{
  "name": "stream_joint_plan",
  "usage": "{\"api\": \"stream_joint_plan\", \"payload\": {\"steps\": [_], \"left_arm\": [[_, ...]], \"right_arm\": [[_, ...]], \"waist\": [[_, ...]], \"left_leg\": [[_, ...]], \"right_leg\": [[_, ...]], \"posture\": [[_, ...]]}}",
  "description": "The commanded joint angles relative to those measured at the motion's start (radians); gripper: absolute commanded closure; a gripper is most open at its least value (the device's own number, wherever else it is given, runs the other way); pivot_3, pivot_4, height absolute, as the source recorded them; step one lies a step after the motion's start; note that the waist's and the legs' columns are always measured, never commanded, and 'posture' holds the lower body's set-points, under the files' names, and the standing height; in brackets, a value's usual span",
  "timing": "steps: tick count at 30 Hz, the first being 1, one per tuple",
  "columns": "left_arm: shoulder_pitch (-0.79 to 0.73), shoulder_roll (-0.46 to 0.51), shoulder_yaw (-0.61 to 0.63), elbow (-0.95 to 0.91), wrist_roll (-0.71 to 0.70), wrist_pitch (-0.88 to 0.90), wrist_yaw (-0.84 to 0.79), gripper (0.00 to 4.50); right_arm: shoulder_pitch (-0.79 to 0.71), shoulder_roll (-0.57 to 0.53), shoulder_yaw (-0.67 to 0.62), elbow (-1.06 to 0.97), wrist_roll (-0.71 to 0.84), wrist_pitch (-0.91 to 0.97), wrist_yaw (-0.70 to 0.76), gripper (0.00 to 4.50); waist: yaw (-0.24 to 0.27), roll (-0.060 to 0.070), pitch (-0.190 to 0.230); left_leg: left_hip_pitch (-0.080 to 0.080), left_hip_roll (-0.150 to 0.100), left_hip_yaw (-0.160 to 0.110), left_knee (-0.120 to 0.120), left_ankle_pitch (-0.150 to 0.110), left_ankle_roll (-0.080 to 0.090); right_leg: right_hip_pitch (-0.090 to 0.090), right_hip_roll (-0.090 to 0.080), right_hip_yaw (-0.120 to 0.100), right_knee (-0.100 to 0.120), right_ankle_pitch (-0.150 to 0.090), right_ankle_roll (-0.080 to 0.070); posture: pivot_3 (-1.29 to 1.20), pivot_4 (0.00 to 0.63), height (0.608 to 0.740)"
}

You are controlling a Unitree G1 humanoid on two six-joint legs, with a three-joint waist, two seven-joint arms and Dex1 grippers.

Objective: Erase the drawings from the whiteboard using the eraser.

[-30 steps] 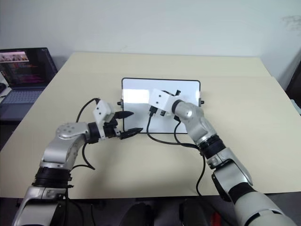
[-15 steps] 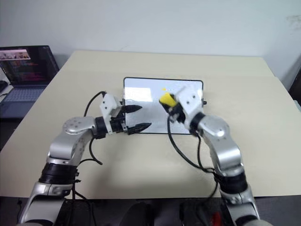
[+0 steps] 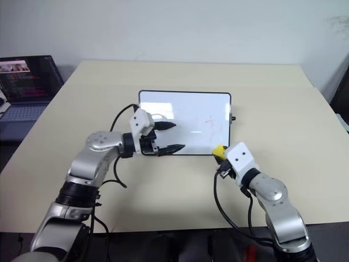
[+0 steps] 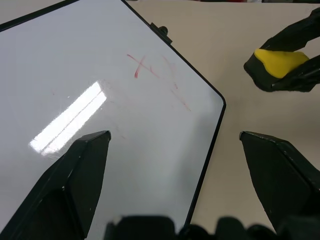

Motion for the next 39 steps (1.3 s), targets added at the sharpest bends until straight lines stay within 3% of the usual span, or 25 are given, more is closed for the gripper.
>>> {"api": "stream_joint_plan", "payload": {"steps": [1,8,16,25,33,39], "left_arm": [[-0.021,-0.002,0.010,0.001,0.004,-0.019,-0.002,0.00],[-0.009,0.005,0.011,0.004,0.015,-0.024,0.003,0.00],[-0.001,-0.003,0.010,-0.019,0.014,-0.017,0.009,0.00],[0.002,-0.010,0.011,-0.027,0.012,-0.016,0.015,0.00],[0.003,-0.012,0.011,-0.029,-0.001,0.003,0.006,0.00],[0.007,-0.014,0.013,-0.040,-0.009,0.013,-0.001,0.00]], "right_arm": [[-0.086,-0.003,0.005,0.028,-0.037,-0.040,-0.035,3.18],[-0.313,0.041,0.063,0.233,-0.089,-0.064,-0.070,3.18],[-0.547,0.114,0.037,0.626,-0.111,-0.133,-0.158,3.19],[-0.468,0.074,0.147,0.639,-0.132,-0.056,-0.031,3.19],[-0.551,0.065,0.064,0.704,-0.193,-0.157,-0.186,3.19],[-0.470,0.034,0.131,0.656,-0.162,-0.064,-0.029,3.19]], "waist": [[-0.001,0.000,0.000],[0.002,0.000,0.000],[0.003,0.000,0.000],[0.003,-0.001,-0.001],[0.001,-0.001,-0.001],[0.002,-0.002,-0.002]], "left_leg": [[0.000,0.000,0.000,0.000,0.000,0.000],[0.000,0.000,0.000,0.000,0.000,0.000],[-0.001,0.000,0.000,0.000,0.000,0.000],[0.003,0.000,0.000,0.001,0.000,0.000],[0.004,0.000,0.001,0.003,0.002,0.002],[0.002,0.000,0.001,0.002,0.002,0.002]], "right_leg": [[0.000,0.000,0.000,0.000,0.000,0.000],[0.000,0.001,0.000,0.000,0.001,-0.002],[0.000,-0.001,0.000,0.000,0.001,-0.002],[0.003,-0.003,0.000,0.002,0.001,-0.002],[0.003,-0.001,0.001,0.002,0.005,-0.001],[0.003,-0.001,0.000,0.001,0.005,-0.002]], "posture": [[0.00,0.150,0.740],[0.00,0.150,0.740],[0.00,0.150,0.740],[0.00,0.150,0.740],[0.00,0.150,0.740],[0.00,0.150,0.740]]}}
